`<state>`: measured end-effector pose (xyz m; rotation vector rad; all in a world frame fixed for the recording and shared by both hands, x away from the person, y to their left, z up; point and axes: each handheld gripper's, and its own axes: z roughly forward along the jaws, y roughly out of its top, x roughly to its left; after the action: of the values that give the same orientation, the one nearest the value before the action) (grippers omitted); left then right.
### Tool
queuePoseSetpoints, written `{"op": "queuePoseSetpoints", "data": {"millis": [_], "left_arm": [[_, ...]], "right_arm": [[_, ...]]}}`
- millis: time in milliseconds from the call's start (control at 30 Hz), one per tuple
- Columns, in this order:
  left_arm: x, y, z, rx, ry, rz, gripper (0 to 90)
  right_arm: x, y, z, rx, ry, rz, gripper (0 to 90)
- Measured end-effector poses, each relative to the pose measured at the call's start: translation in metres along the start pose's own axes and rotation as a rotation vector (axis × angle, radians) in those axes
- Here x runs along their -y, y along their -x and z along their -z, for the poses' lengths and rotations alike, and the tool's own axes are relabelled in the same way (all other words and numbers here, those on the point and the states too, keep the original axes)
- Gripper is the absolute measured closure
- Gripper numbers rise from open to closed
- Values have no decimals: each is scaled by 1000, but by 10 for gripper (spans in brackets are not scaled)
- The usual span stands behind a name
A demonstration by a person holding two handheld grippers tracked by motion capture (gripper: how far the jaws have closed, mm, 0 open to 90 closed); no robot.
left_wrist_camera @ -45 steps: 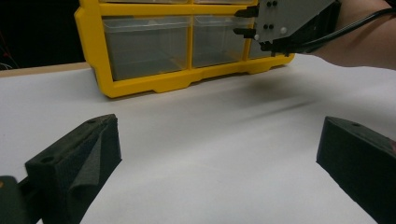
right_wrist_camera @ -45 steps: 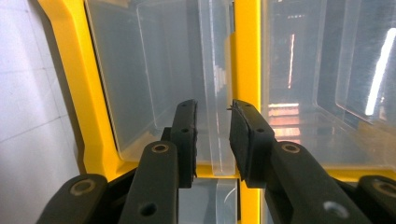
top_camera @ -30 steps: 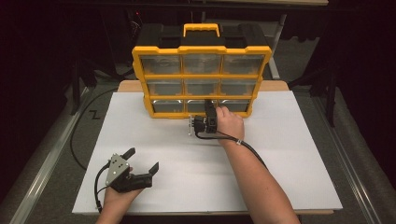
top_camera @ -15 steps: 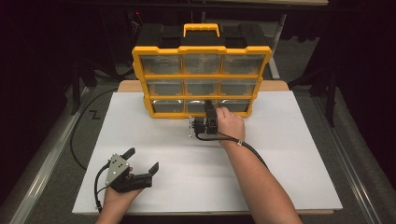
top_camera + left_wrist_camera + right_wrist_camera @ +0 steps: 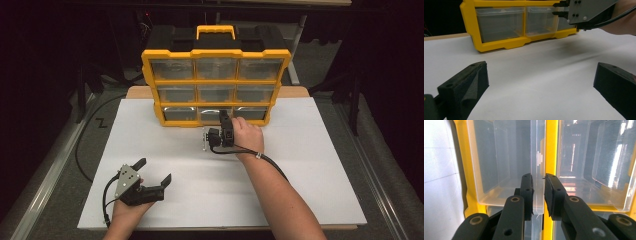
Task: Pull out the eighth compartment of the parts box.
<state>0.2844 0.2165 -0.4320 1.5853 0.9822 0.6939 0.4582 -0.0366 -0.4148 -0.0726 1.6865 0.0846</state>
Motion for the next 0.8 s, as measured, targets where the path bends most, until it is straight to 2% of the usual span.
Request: {"op": "queuePoseSetpoints", "data": {"millis": [800], "left_arm": [[-1, -1, 1, -1, 10, 5, 4]], "right_arm": [[3, -4, 18, 0, 14, 2, 794]]}}
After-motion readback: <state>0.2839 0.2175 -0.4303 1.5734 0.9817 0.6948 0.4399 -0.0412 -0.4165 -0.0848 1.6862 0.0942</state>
